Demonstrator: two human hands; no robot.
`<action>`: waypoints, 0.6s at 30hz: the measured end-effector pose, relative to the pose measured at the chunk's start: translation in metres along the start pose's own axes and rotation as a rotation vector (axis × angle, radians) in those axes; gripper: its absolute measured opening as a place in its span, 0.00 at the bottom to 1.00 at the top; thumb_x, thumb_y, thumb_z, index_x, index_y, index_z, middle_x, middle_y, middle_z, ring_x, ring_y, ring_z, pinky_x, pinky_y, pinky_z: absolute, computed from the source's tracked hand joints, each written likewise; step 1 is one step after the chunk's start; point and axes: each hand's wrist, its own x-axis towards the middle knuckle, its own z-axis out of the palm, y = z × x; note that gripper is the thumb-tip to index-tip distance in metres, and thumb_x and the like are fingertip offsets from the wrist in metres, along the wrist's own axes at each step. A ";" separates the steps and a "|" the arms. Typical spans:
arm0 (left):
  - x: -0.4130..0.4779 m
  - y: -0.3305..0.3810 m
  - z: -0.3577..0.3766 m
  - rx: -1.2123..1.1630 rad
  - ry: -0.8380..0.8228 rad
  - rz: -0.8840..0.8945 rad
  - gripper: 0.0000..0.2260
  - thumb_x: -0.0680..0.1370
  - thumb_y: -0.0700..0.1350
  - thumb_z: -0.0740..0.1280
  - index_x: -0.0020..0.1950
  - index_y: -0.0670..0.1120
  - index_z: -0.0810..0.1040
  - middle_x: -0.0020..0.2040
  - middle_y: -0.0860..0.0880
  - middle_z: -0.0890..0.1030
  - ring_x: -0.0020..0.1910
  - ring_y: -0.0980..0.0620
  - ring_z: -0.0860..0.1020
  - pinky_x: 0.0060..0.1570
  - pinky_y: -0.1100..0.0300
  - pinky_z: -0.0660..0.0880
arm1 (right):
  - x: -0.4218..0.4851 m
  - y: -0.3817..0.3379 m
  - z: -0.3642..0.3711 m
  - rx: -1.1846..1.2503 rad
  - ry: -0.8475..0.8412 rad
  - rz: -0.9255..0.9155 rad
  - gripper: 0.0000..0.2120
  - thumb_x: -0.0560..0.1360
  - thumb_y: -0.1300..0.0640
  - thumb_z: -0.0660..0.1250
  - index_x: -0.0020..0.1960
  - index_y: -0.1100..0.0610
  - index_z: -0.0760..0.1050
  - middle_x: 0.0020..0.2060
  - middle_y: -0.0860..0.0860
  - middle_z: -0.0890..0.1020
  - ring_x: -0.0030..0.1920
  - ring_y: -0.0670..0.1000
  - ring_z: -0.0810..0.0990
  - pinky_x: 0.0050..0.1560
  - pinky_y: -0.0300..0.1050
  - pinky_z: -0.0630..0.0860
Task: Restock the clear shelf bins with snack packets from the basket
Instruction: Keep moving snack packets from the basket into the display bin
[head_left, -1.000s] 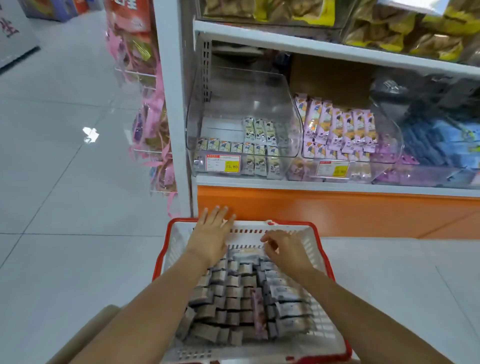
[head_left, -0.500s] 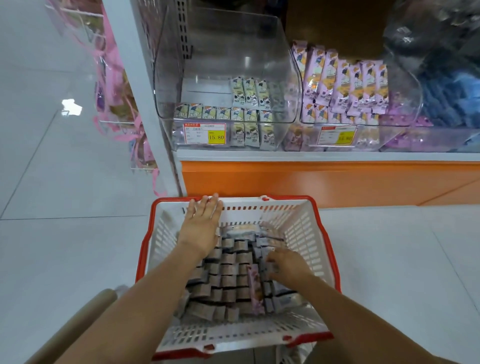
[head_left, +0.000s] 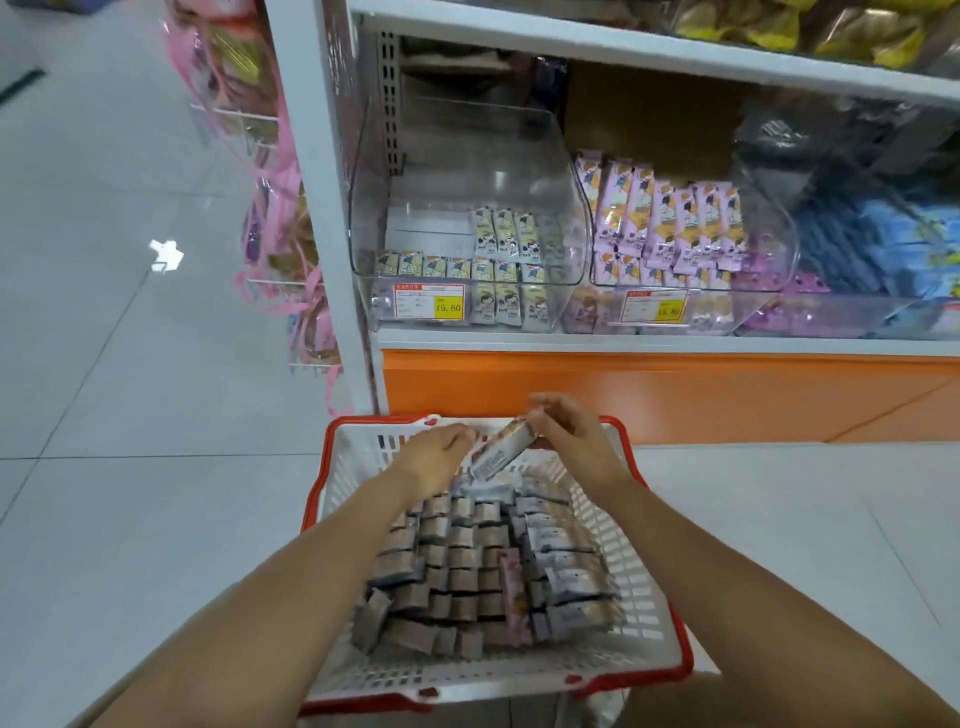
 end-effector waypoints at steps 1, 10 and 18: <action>-0.003 0.007 -0.002 -0.128 -0.007 -0.029 0.19 0.85 0.54 0.51 0.70 0.49 0.73 0.66 0.47 0.77 0.62 0.47 0.75 0.62 0.57 0.67 | -0.001 -0.009 0.002 0.057 0.008 -0.016 0.11 0.79 0.60 0.66 0.61 0.58 0.75 0.49 0.57 0.81 0.49 0.51 0.82 0.52 0.46 0.81; -0.034 0.032 -0.040 -0.578 0.148 0.061 0.04 0.81 0.45 0.65 0.49 0.48 0.79 0.44 0.50 0.78 0.40 0.54 0.78 0.46 0.59 0.77 | -0.017 -0.058 0.009 0.051 -0.048 -0.161 0.13 0.79 0.68 0.63 0.56 0.51 0.76 0.45 0.54 0.79 0.46 0.53 0.78 0.49 0.48 0.76; -0.049 0.043 -0.075 -0.684 0.344 0.082 0.10 0.76 0.45 0.72 0.53 0.40 0.78 0.36 0.45 0.79 0.27 0.56 0.75 0.28 0.66 0.73 | -0.020 -0.085 0.027 -0.374 -0.168 -0.404 0.12 0.75 0.58 0.72 0.58 0.53 0.78 0.55 0.46 0.80 0.57 0.44 0.78 0.58 0.44 0.76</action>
